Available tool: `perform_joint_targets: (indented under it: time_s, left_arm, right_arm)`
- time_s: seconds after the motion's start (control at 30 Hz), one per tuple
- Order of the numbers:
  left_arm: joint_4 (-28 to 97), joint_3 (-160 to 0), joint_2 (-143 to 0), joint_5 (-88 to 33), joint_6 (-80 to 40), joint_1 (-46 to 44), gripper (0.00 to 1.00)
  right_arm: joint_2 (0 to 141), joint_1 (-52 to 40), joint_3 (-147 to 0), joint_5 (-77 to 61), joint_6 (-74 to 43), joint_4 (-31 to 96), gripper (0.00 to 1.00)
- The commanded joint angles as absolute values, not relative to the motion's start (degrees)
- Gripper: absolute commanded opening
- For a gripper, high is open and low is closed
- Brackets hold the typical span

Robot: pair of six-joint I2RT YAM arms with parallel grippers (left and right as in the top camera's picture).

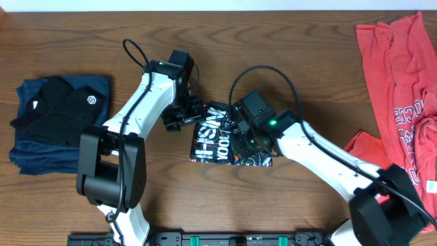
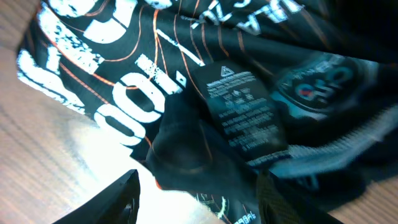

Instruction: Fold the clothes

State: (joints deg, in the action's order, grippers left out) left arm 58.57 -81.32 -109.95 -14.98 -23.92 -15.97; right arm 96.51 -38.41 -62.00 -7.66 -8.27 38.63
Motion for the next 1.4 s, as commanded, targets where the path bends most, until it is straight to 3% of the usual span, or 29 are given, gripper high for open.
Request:
perform_joint_targets:
  time_s: [0.0, 0.1, 0.2, 0.3, 0.57, 0.73, 0.87, 0.97, 1.13, 1.23, 1.37]
  left_arm:
    - [59.0, -80.8, -110.6, -14.3, -23.1, -15.9, 0.67]
    - [58.8, -80.8, -110.7, -14.3, -23.1, -15.9, 0.67]
    - [58.9, -80.8, -110.6, -14.3, -23.1, -15.9, 0.67]
    - [58.9, -80.8, -110.6, -14.3, -23.1, -15.9, 0.67]
    - [58.9, -80.8, -110.7, -14.3, -23.1, -15.9, 0.67]
    - [59.3, -80.8, -110.7, -14.3, -23.1, -15.9, 0.67]
    - [59.7, -80.8, -110.6, -14.3, -23.1, -15.9, 0.68]
    - [59.8, -80.8, -110.6, -14.3, -23.1, -15.9, 0.68]
    - [59.8, -80.8, -110.7, -14.3, -23.1, -15.9, 0.68]
    - [59.7, -80.8, -110.7, -14.3, -23.1, -15.9, 0.68]
    - [59.7, -80.8, -110.7, -14.3, -23.1, -15.9, 0.68]
  right_arm:
    - [99.9, -39.3, -61.5, -5.7, -7.6, 37.8, 0.56]
    - [101.9, -39.4, -61.5, -5.4, -7.9, 37.1, 0.50]
    - [102.6, -39.4, -61.5, -5.1, -9.6, 37.3, 0.29]
    - [101.9, -39.4, -61.5, -3.0, -12.6, 38.5, 0.15]
    - [94.5, -38.9, -61.5, 2.3, -13.3, 42.9, 0.13]
    - [93.6, -38.6, -61.5, 9.0, -20.1, 48.3, 0.01]
    - [93.7, -38.6, -61.1, 15.8, -28.3, 52.2, 0.01]
    - [93.7, -38.8, -61.1, 10.7, -25.4, 49.8, 0.03]
    - [93.4, -39.1, -61.2, -3.5, -19.4, 44.0, 0.21]
    - [93.4, -39.8, -61.2, -6.0, -19.3, 42.3, 0.42]
    - [93.8, -41.5, -61.2, -5.8, -17.9, 40.9, 0.46]
